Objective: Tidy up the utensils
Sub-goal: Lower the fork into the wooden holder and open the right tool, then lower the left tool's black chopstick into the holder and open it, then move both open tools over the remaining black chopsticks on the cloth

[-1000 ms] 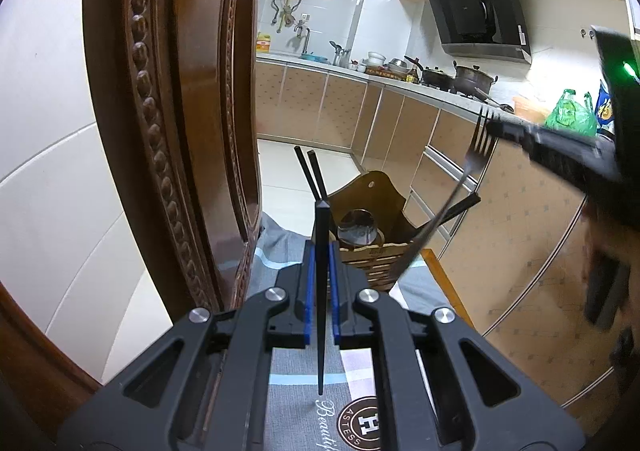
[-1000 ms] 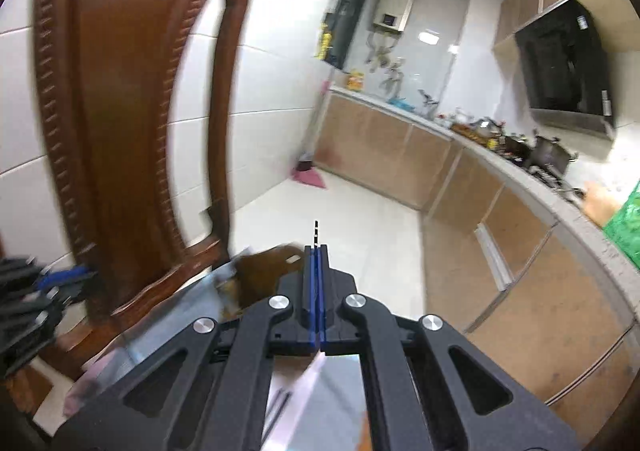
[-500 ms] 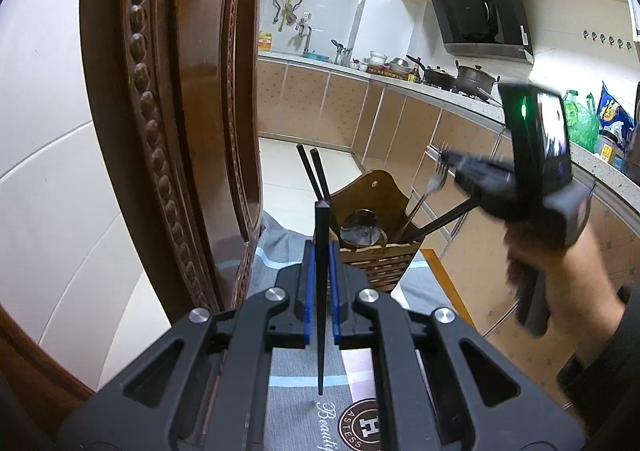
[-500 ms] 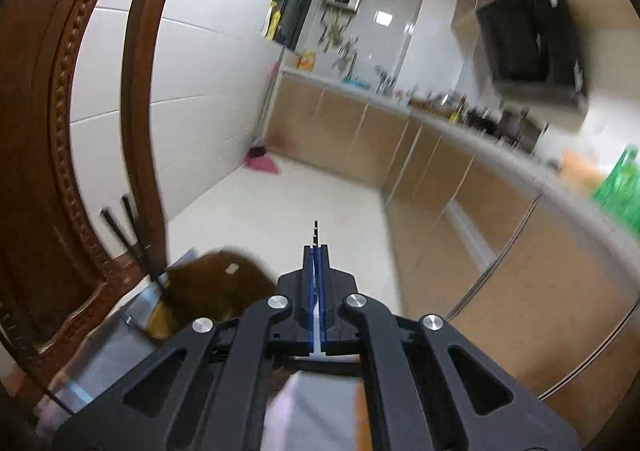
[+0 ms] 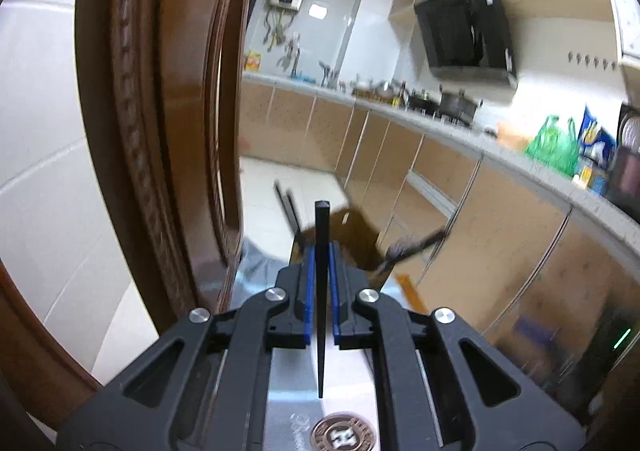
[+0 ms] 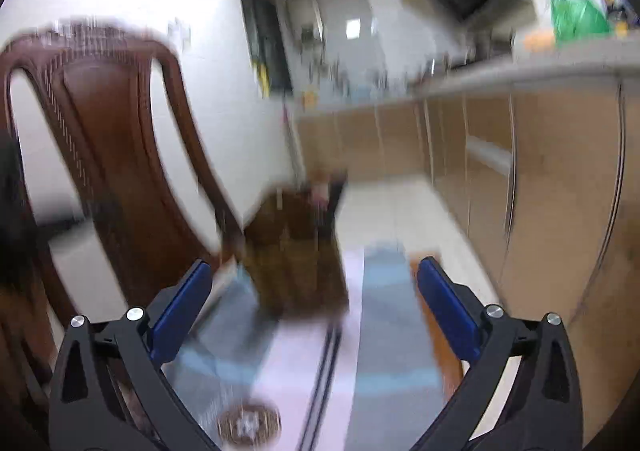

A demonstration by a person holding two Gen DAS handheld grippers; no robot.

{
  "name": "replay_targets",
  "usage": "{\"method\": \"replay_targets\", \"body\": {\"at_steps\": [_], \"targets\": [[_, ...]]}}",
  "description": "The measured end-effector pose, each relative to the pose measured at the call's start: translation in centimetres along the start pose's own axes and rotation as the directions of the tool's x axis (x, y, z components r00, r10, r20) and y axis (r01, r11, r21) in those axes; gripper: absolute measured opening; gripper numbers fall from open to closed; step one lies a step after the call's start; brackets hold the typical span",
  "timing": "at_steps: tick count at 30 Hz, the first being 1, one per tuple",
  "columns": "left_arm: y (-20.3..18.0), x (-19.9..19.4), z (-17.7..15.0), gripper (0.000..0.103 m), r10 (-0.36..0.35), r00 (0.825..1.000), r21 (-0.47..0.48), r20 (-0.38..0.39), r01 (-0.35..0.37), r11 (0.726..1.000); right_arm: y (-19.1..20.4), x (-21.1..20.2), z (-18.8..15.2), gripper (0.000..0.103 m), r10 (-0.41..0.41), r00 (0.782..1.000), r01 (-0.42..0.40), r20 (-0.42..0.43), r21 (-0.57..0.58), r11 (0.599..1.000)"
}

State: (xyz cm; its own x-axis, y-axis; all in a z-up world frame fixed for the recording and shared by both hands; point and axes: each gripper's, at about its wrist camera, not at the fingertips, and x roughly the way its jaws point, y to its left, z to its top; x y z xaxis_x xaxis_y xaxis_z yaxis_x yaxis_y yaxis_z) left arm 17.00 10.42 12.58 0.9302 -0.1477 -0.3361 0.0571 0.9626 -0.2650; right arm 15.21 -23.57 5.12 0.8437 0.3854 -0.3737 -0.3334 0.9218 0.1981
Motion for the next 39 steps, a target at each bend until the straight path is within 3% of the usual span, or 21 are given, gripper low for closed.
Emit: {"method": "replay_targets", "body": {"at_steps": [6,11,15,20,22,23,24,26,27,30,32,34,37,39], "targets": [[-3.2,-0.4,7.7,0.006,-0.018,0.989,-0.022,0.147,0.021,1.000,-3.0,1.2,-0.8,0.100,-0.019,0.999,0.022,-0.026,0.098,0.995],[-4.9,4.0,12.1,0.006,0.007,0.985,-0.012,0.170,-0.005,1.000,-6.4,0.9,-0.6,0.100,-0.023,0.999,0.030,-0.035,0.221,0.975],[-4.4,8.8,12.3,0.006,0.045,0.989,-0.046,0.139,-0.039,0.998,-7.7,0.6,-0.6,0.100,-0.028,0.999,0.036,-0.042,0.226,0.973],[-2.6,13.9,8.6,0.006,0.075,0.996,-0.095,0.043,-0.071,0.993,-8.5,0.2,-0.7,0.100,-0.016,0.998,0.029,-0.057,0.228,0.973],[-2.5,14.8,6.5,0.013,0.088,0.996,-0.072,0.005,-0.087,0.994,-8.7,0.1,-0.6,0.100,-0.018,0.998,0.031,-0.056,0.223,0.974],[-2.6,14.9,5.5,0.027,0.083,0.996,-0.055,-0.017,-0.084,0.995,-8.8,0.1,-0.6,0.100,-0.015,0.998,0.028,-0.056,0.226,0.974],[-2.8,14.7,4.8,0.047,0.083,0.996,-0.040,-0.029,-0.084,0.996,-8.9,0.1,-0.6,0.100,-0.013,0.998,0.026,-0.057,0.228,0.973],[-3.3,13.1,3.0,0.069,0.096,0.995,-0.007,-0.035,-0.097,0.995,-8.9,0.0,-0.5,0.100,-0.010,0.998,0.022,-0.057,0.227,0.974],[-3.6,12.1,2.1,0.076,0.088,0.996,-0.001,-0.032,-0.088,0.996,-8.9,0.0,-0.5,0.100,-0.011,0.998,0.023,-0.056,0.226,0.974],[-5.6,9.3,-1.7,0.087,0.082,0.994,0.069,-0.074,-0.077,0.995,-8.5,-0.1,-0.5,0.100,-0.028,0.997,0.042,-0.073,0.193,0.980],[-7.3,9.0,-5.2,0.089,0.129,0.979,0.153,-0.156,-0.105,0.983,-8.4,0.1,-0.6,0.100,-0.048,0.995,0.063,-0.088,0.175,0.982],[-8.3,10.5,-9.3,0.089,0.170,0.946,0.204,-0.277,-0.115,0.972,-8.6,0.4,-0.7,0.100,-0.051,0.993,0.071,-0.109,0.188,0.980],[-8.8,13.9,-14.2,0.088,0.193,0.880,0.195,-0.433,-0.118,0.974,-9.0,0.7,-0.9,0.100,-0.050,0.989,0.078,-0.138,0.205,0.976],[-8.6,15.6,-16.6,0.081,0.209,0.853,0.191,-0.479,-0.131,0.973,-9.2,0.7,-1.0,0.100,-0.049,0.988,0.080,-0.148,0.210,0.974]]}}
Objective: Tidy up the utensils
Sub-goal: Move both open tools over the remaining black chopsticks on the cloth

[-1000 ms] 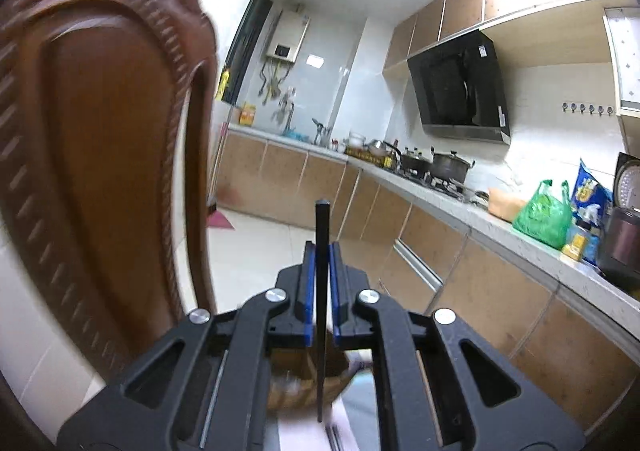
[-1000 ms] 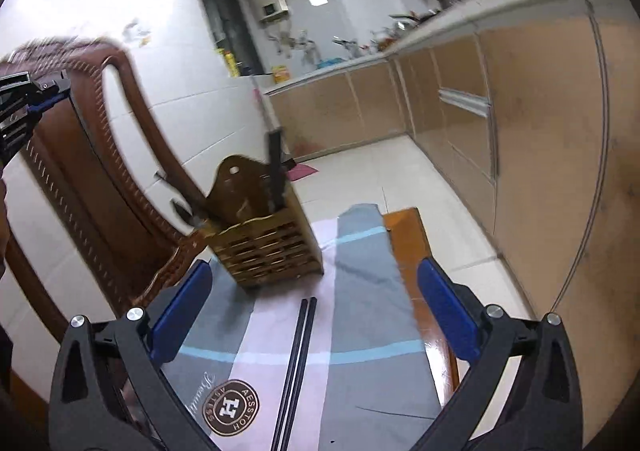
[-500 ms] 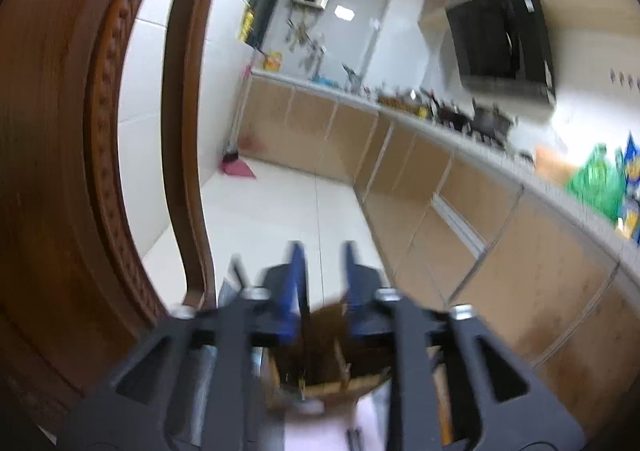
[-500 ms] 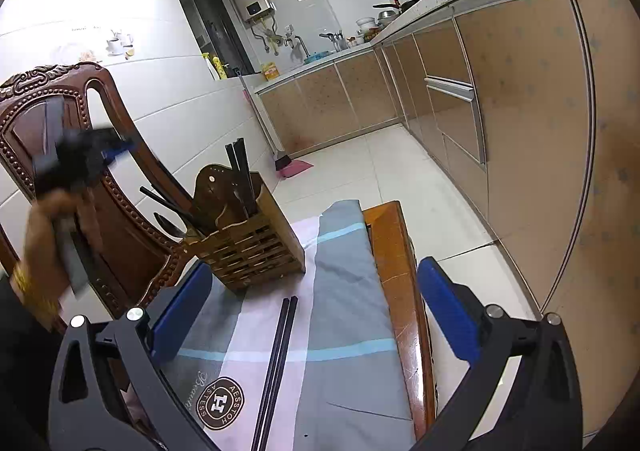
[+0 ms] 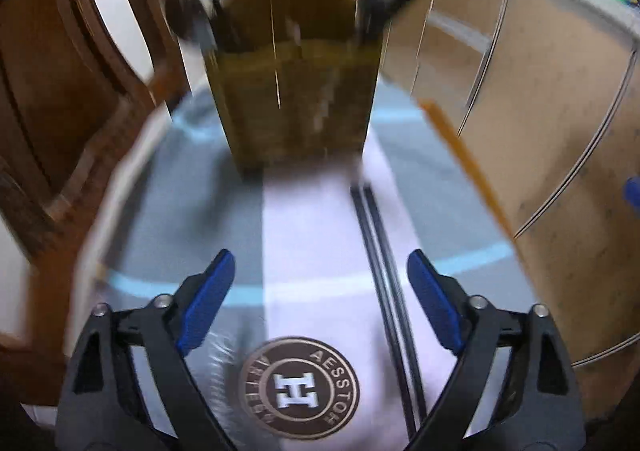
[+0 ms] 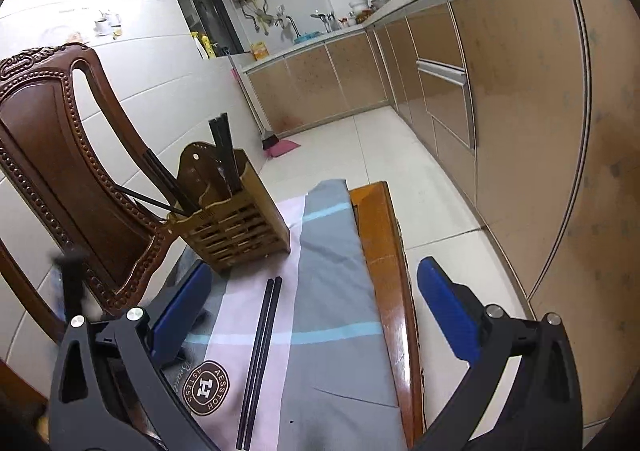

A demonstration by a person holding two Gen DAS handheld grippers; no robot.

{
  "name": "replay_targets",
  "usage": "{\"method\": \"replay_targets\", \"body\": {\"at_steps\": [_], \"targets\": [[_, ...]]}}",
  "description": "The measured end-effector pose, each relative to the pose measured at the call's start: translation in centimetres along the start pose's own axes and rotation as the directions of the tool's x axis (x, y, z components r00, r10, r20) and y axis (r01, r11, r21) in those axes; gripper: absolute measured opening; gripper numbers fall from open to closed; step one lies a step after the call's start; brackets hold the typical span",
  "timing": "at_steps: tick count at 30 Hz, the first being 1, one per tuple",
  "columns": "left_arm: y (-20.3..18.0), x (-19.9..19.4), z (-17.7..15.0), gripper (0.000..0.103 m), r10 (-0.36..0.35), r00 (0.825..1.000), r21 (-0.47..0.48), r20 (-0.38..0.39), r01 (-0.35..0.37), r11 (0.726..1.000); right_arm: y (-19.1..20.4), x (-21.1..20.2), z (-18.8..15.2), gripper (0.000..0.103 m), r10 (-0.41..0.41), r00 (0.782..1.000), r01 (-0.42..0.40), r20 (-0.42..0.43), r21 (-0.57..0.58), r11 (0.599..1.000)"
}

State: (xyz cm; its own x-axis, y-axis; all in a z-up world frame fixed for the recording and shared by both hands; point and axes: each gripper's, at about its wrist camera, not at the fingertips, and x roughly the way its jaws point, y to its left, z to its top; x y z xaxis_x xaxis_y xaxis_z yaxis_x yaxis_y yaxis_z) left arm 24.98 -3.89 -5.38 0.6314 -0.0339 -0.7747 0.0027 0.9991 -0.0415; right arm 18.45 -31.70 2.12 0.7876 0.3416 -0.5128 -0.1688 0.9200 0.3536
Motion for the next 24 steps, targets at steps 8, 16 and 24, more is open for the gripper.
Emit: {"method": "replay_targets", "body": {"at_steps": [8,16,24], "targets": [[-1.3,3.3,-1.2,0.067,-0.014,0.996,-0.004,-0.086,0.013,1.000,-1.1,0.0,0.2,0.100,0.015,1.000,-0.014,-0.017,0.033,0.999],[-1.6,5.3,-0.8,0.064,0.033,0.993,0.000,-0.116,-0.033,0.999,-0.9,-0.2,0.5,0.100,0.033,0.999,-0.033,-0.013,0.038,0.999],[2.4,3.6,-2.3,0.048,0.129,0.984,0.032,-0.123,-0.126,0.991,0.4,1.3,-0.2,0.100,0.035,0.996,-0.036,-0.077,-0.009,0.999]]}}
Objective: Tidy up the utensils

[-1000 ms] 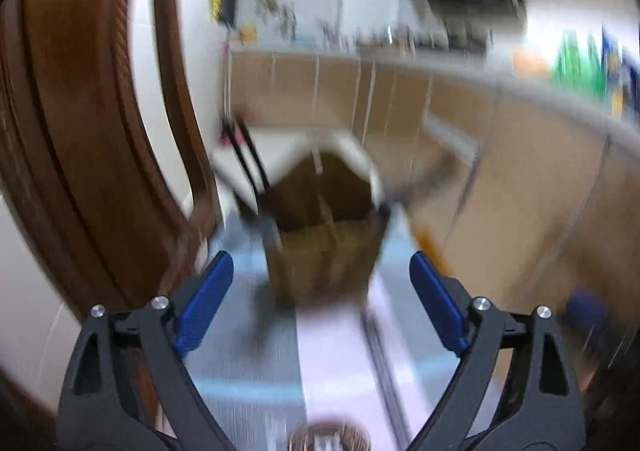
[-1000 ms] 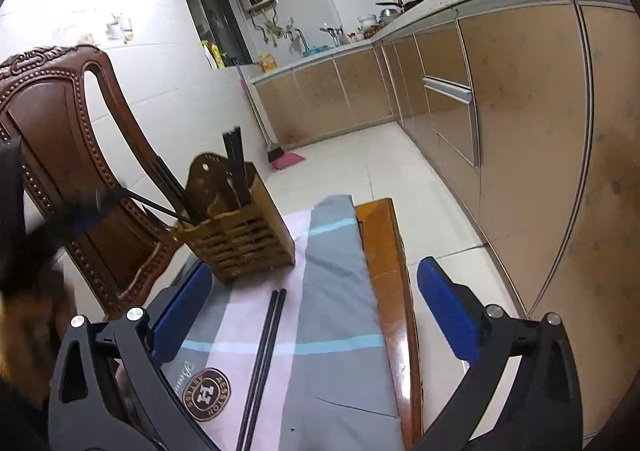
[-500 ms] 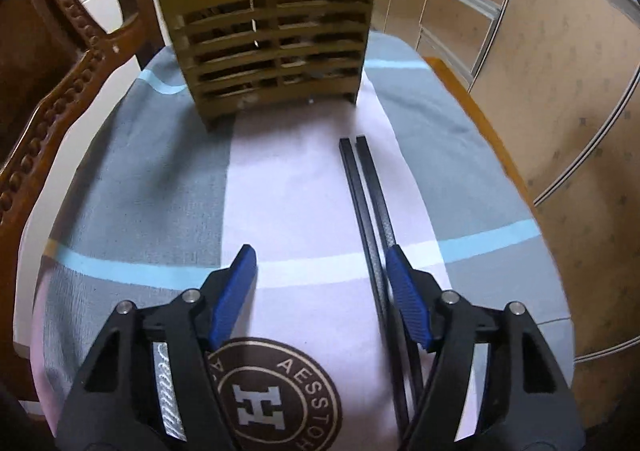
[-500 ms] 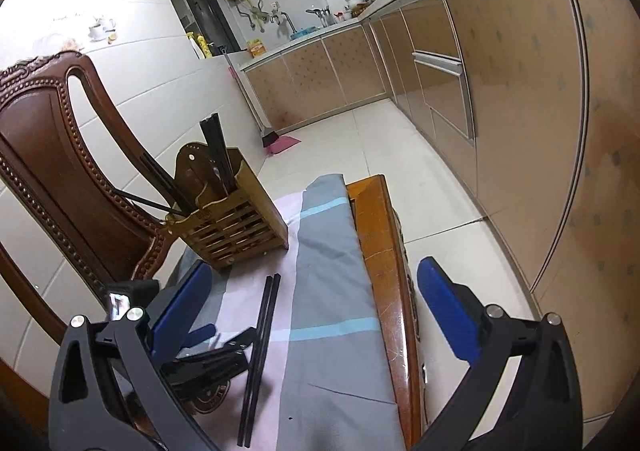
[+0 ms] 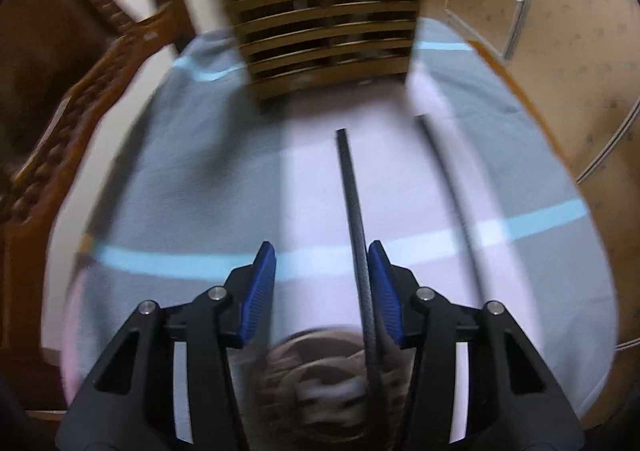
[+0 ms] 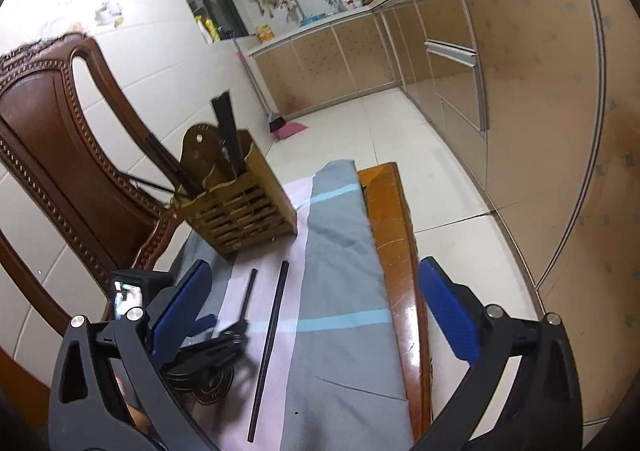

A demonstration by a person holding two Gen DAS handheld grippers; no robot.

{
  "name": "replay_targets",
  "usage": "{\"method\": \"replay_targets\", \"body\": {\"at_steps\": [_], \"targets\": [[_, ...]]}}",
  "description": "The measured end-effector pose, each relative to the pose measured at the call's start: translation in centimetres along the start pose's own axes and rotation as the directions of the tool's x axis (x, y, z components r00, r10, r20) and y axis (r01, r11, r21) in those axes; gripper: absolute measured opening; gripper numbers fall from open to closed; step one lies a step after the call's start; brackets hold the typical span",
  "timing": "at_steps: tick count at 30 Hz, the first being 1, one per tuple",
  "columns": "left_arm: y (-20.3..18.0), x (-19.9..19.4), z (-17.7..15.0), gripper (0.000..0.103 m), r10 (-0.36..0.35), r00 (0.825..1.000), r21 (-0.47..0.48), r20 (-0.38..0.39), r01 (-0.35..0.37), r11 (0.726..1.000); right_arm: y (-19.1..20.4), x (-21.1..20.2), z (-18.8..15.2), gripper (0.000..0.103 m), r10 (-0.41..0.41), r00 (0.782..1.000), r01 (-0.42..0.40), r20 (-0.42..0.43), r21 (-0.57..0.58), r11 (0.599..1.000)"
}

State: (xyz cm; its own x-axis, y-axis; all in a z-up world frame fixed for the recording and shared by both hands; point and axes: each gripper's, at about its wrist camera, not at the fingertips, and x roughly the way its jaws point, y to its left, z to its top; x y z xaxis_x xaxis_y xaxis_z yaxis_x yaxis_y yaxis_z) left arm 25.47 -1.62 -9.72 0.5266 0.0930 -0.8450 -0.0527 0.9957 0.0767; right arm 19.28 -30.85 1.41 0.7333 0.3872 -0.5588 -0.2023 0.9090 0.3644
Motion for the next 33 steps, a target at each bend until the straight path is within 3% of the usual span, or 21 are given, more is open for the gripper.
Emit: {"method": "replay_targets", "body": {"at_steps": [6,12,16,18,19,20,24,33], "targets": [[3.3,-0.9,-1.5,0.048,0.000,1.000,-0.022,-0.013,-0.001,1.000,2.1,1.4,-1.0,0.100,-0.008,0.999,0.005,-0.042,-0.074,0.997],[3.6,-0.4,0.2,0.048,-0.029,0.999,-0.039,0.014,0.029,0.999,4.5,4.3,-2.5,0.100,-0.078,0.989,0.056,-0.124,-0.168,0.984],[3.3,0.6,2.6,0.048,-0.049,0.999,-0.046,0.010,0.050,0.998,6.8,7.9,-3.3,0.099,-0.154,0.978,0.106,-0.144,-0.293,0.950],[3.3,1.4,3.6,0.048,-0.053,0.999,-0.042,-0.001,0.053,0.998,6.9,10.3,-3.5,0.090,-0.177,0.969,0.116,-0.173,-0.315,0.942],[3.3,1.8,3.8,0.047,-0.052,0.999,-0.039,-0.010,0.052,0.998,6.6,11.7,-3.5,0.078,-0.165,0.962,0.097,-0.218,-0.292,0.952],[3.3,2.4,4.0,0.044,-0.051,0.998,-0.034,-0.025,0.050,0.998,6.4,12.6,-3.5,0.074,-0.154,0.957,0.084,-0.247,-0.272,0.959],[3.9,3.4,4.6,0.044,-0.070,0.997,-0.053,-0.020,0.069,0.996,7.0,15.6,-2.9,0.072,-0.162,0.951,0.086,-0.264,-0.279,0.956],[3.9,4.7,5.8,0.041,-0.074,0.997,-0.062,-0.014,0.073,0.995,8.3,21.2,-3.3,0.047,-0.228,0.925,0.117,-0.304,-0.343,0.932]]}}
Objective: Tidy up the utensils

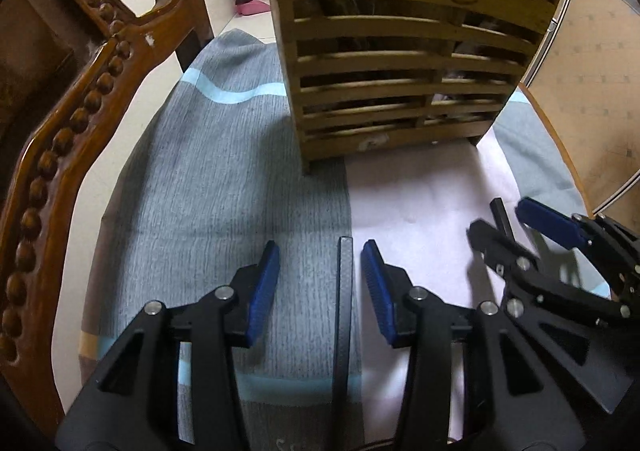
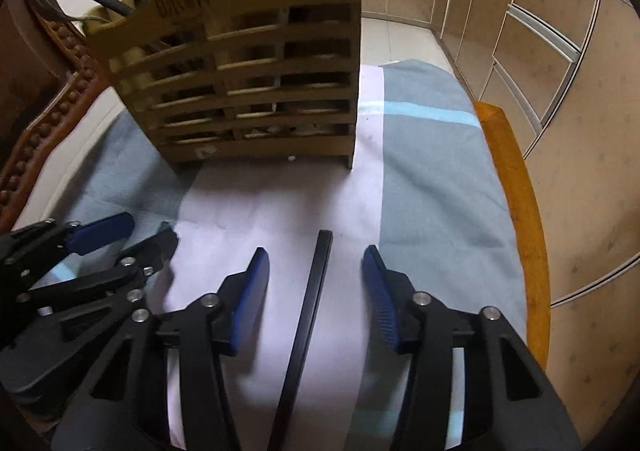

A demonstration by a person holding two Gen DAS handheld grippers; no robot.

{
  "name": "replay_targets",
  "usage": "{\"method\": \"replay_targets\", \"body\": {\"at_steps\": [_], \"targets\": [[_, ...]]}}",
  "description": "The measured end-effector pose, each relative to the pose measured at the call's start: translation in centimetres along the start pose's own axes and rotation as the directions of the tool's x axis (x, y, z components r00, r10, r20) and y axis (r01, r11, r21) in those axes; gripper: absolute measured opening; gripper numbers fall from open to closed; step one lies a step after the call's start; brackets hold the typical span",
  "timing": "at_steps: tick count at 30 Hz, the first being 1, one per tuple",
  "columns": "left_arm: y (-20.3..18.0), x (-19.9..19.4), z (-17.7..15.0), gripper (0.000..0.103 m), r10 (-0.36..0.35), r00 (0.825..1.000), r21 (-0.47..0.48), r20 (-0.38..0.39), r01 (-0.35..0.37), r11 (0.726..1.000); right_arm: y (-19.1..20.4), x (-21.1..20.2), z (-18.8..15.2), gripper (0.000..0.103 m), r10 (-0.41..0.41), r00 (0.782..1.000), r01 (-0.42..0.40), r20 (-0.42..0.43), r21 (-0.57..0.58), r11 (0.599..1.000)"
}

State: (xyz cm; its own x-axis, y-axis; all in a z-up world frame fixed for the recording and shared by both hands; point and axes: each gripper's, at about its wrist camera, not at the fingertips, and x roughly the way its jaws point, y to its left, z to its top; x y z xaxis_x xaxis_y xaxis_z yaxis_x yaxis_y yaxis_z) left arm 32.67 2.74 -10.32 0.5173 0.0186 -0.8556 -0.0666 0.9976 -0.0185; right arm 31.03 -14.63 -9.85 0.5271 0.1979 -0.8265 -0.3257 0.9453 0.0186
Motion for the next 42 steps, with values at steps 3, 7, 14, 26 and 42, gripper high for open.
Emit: {"method": "replay_targets", "body": {"at_steps": [3,7,14,26,42], "targets": [[-0.3,0.1,0.1,0.029,-0.016,1.000,0.012,0.003,0.016,1.000,0.5,0.4,0.4,0.037,0.006,1.000,-0.006,-0.006,-0.015,1.000],[-0.6,0.3,0.2,0.007,-0.018,1.000,0.027,0.011,0.018,0.999,0.5,0.7,0.8,0.010,0.031,1.000,-0.031,-0.007,-0.024,0.999],[1.2,-3.7,0.1,0.006,-0.069,0.995,0.021,0.072,0.068,0.998,-0.1,-4.1,1.1,0.007,0.111,0.991,-0.111,0.082,0.001,0.994],[2.0,-21.8,-1.7,0.007,-0.192,0.916,0.057,0.353,0.184,0.981,-1.8,-21.6,-1.9,0.007,0.226,0.905,-0.245,0.360,0.007,0.969],[6.9,-30.8,-0.7,0.006,-0.139,0.803,-0.013,0.580,0.179,0.984,0.6,-31.3,8.4,0.007,0.106,0.778,-0.133,0.620,-0.002,0.991]]}}
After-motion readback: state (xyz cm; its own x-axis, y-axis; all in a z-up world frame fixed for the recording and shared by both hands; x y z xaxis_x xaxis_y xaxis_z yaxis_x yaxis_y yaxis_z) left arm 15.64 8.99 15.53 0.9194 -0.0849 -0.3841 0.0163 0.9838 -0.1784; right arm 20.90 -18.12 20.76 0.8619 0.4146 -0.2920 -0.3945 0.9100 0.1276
